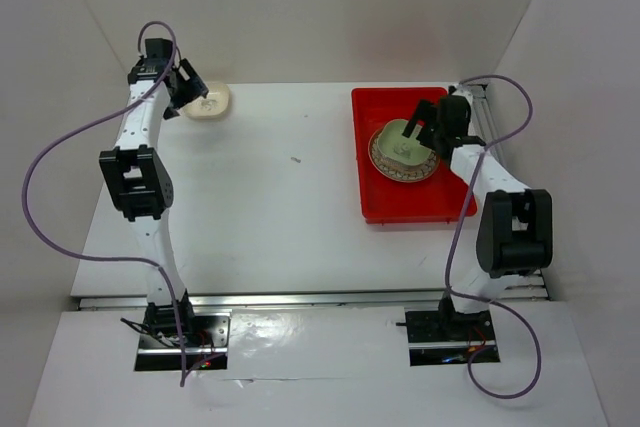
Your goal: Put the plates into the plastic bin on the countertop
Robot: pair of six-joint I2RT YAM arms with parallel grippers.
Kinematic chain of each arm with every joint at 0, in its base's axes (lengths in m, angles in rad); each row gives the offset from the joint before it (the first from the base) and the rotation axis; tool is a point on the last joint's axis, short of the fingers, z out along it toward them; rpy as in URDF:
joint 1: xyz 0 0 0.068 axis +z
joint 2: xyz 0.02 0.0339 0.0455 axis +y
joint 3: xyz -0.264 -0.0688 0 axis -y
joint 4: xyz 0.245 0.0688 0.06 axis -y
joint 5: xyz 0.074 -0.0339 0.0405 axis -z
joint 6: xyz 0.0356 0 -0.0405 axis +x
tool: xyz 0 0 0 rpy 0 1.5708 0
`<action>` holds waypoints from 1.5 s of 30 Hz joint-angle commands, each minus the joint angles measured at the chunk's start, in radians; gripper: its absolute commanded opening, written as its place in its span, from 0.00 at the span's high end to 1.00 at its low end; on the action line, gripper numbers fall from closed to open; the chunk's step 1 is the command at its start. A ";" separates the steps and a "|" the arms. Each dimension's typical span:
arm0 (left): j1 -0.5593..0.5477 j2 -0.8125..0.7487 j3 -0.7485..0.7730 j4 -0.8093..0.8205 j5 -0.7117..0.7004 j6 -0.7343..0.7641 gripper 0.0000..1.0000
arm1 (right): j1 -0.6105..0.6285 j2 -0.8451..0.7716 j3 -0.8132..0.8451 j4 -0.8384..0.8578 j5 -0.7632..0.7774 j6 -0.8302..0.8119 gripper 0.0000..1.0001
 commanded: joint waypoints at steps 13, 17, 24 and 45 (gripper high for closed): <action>0.103 0.198 0.077 0.168 -0.013 -0.060 0.09 | 0.343 -0.244 -0.034 0.106 -0.024 -0.178 0.00; 0.103 0.228 0.067 0.210 -0.041 -0.080 0.09 | 0.343 -0.277 -0.055 0.106 -0.024 -0.189 0.00; 0.091 0.331 0.160 0.237 -0.073 -0.080 0.16 | 0.362 -0.286 -0.043 0.089 0.028 -0.234 0.00; 0.050 -0.036 -0.402 0.519 0.325 -0.120 1.00 | 0.409 -0.127 0.020 0.223 -0.303 -0.143 0.00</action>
